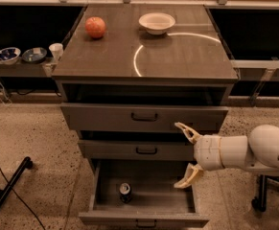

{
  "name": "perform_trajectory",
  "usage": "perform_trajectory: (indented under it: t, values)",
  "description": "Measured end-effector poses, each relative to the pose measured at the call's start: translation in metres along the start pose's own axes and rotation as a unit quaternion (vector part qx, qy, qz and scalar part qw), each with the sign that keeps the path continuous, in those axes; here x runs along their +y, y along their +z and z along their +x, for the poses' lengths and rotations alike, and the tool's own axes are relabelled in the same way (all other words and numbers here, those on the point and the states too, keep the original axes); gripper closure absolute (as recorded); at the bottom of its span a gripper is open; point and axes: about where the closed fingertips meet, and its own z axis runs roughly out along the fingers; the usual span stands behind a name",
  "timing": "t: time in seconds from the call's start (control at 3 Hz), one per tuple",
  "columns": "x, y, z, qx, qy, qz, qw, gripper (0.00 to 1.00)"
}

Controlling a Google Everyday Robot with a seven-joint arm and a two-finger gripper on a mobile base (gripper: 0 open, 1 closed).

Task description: Pick pepsi can from bottom drawer and place on counter

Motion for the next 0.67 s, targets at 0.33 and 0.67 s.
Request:
perform_trajectory:
  t: [0.33,0.67]
  values:
    - [0.010,0.024,0.019,-0.006,0.044,-0.025,0.9987,0.00]
    - [0.051,0.066,0.061,-0.007,0.092,-0.021,0.9955,0.00]
